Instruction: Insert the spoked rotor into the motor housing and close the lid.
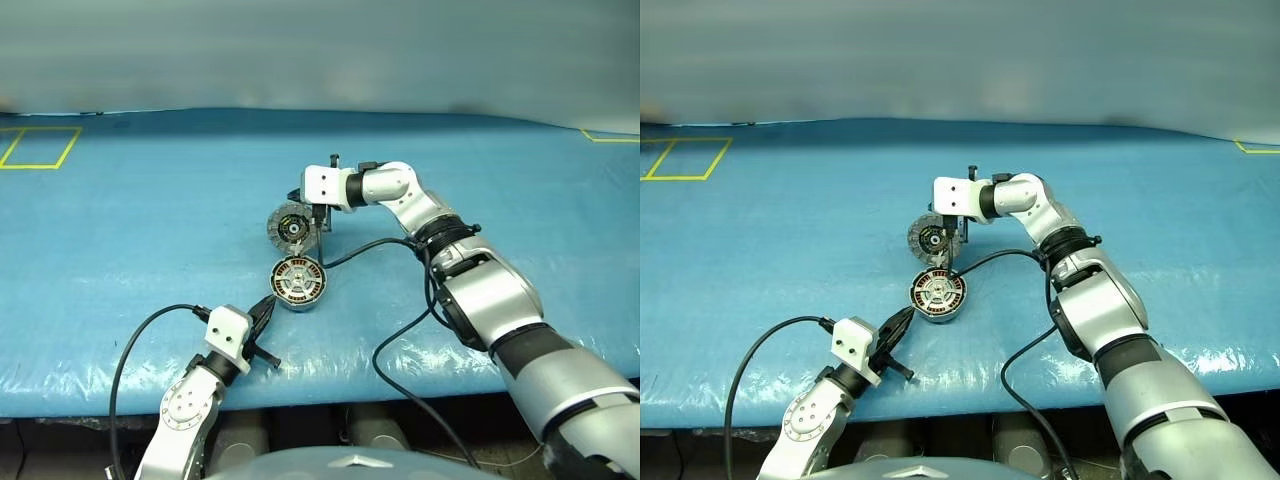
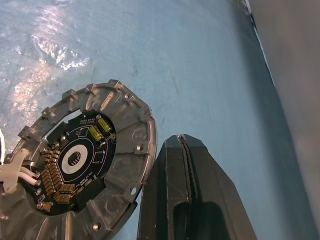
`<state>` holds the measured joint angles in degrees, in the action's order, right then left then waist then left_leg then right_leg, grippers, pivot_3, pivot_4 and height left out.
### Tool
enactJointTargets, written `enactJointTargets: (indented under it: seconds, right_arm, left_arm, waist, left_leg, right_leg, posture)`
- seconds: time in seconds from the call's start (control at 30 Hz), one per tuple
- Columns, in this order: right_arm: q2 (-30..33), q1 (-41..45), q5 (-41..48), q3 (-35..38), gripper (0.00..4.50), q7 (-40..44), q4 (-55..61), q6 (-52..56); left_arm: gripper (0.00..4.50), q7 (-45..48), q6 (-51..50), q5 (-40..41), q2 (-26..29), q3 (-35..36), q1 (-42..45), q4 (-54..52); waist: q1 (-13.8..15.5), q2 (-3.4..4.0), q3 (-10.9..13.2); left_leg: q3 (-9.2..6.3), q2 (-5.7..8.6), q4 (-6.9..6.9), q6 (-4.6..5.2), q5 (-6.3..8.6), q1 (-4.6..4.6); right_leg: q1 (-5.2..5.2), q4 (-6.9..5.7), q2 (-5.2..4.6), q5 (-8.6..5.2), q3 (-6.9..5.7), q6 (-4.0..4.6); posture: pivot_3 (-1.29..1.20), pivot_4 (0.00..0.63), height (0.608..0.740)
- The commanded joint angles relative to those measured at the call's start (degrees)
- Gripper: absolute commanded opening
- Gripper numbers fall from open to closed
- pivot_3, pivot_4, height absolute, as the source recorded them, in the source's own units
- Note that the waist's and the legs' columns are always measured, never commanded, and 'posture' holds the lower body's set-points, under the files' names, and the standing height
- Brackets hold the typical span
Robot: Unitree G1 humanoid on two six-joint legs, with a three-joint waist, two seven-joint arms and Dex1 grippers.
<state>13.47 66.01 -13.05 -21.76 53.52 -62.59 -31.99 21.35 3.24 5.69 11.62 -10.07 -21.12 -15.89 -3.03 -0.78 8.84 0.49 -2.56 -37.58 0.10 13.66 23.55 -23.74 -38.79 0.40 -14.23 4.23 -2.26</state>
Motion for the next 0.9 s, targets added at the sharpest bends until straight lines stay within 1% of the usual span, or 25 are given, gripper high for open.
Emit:
enactJointTargets:
  seconds: [0.03, 0.17, 0.27, 0.4, 0.63, 0.9]
  right_arm:
    - [-0.27, -1.29, 0.61, -0.68, 0.0, 4.48, 5.18, -3.16]
    - [0.3, -6.05, 3.03, -1.75, 0.0, 10.38, 14.69, -3.66]
    - [1.02, -10.54, 5.25, -2.75, 0.0, 14.59, 23.18, -1.14]
    - [2.95, -15.8, 5.86, -4.3, 0.0, 17.58, 31.9, 2.39]
    - [6.38, -21.95, 5.54, -4.95, 0.0, 17.72, 39.54, 7.71]
    - [10.68, -32.45, 5.28, -5.24, 0.0, 15.78, 48.92, 15.61]
  left_arm:
    - [0.02, 0.18, 0.3, 0.04, 0.05, -0.3, 0.94, -0.88]
    - [0.02, 0.18, -0.07, 0.09, 0.15, -0.21, 1.43, -0.43]
    - [0.02, 0.13, -0.19, 0.04, 0.14, -0.2, 1.71, 0.05]
    - [0.02, 0.09, -0.21, -0.03, 0.06, -0.24, 2.09, 0.53]
    - [0.02, 0.26, -0.2, -0.05, 0.13, -0.36, 2.48, 0.86]
    - [0.02, 0.61, -0.47, -0.07, 0.53, -0.43, 2.54, 0.7]
  waist:
    - [0.02, 0.0, 0.0]
    - [0.17, -0.01, -0.01]
    - [0.46, 0.02, 0.01]
    - [0.78, 0.03, 0.01]
    - [0.96, 0.02, 0.01]
    - [0.98, 0.01, -0.01]
  left_leg:
    - [-0.01, 0.0, 0.0, 0.0, 0.0, 0.0]
    - [-0.05, -0.03, 0.0, 0.0, 0.0, -0.04]
    - [-0.09, -0.04, -0.02, 0.0, 0.0, -0.03]
    - [-0.09, -0.04, -0.06, 0.0, 0.0, -0.03]
    - [-0.08, -0.01, -0.16, 0.0, 0.0, -0.06]
    - [-0.08, 0.06, -0.16, 0.0, 0.0, -0.09]
  right_leg:
    - [0.01, -0.01, 0.0, 0.0, 0.0, 0.0]
    - [0.07, -0.01, -0.01, 0.0, -0.02, 0.0]
    - [0.08, 0.0, -0.05, 0.0, -0.04, -0.01]
    - [0.08, -0.03, -0.08, 0.01, -0.03, -0.02]
    - [0.14, -0.04, -0.05, 0.0, -0.05, 0.01]
    - [0.18, -0.03, 0.0, 0.0, -0.06, 0.0]
  posture:
    - [0.0, 0.15, 0.74]
    - [0.0, 0.15, 0.74]
    - [0.0, 0.15, 0.74]
    - [0.0, 0.15, 0.74]
    - [0.0, 0.15, 0.74]
    - [0.0, 0.15, 0.74]
